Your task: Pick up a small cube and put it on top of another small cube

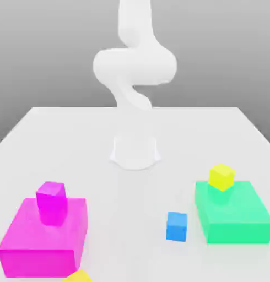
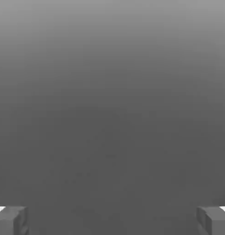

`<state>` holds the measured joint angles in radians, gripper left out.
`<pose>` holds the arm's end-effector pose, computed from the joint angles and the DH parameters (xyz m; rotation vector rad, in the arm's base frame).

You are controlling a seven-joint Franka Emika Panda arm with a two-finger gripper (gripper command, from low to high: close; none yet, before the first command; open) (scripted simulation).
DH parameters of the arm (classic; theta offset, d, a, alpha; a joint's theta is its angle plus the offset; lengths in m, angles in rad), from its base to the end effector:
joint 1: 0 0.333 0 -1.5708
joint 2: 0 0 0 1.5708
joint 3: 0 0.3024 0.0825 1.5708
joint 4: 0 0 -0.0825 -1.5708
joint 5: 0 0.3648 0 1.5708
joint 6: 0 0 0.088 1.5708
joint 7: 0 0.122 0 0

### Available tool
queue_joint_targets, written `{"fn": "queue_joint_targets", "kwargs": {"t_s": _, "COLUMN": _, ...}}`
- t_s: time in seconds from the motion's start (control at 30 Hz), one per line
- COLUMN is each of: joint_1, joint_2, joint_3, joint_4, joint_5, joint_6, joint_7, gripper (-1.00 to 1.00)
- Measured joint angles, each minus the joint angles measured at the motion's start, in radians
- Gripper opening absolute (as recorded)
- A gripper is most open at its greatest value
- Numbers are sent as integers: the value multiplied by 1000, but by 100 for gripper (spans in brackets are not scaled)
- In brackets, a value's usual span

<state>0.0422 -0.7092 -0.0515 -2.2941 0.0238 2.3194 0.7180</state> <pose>0.3789 -0.0091 0.6616 -2.4986 0.9652 -0.9362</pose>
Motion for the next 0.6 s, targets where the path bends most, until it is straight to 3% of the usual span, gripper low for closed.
{"fn": "queue_joint_targets", "kwargs": {"t_s": 0.33, "joint_1": 130, "joint_2": 368, "joint_3": -182, "joint_4": 25, "joint_5": 139, "joint_6": 75, "joint_7": -362, "gripper": 0}}
{"fn": "queue_joint_targets", "kwargs": {"t_s": 0.6, "joint_1": 153, "joint_2": 660, "joint_3": -248, "joint_4": 45, "joint_5": 261, "joint_6": 133, "joint_7": -655, "gripper": 0}}
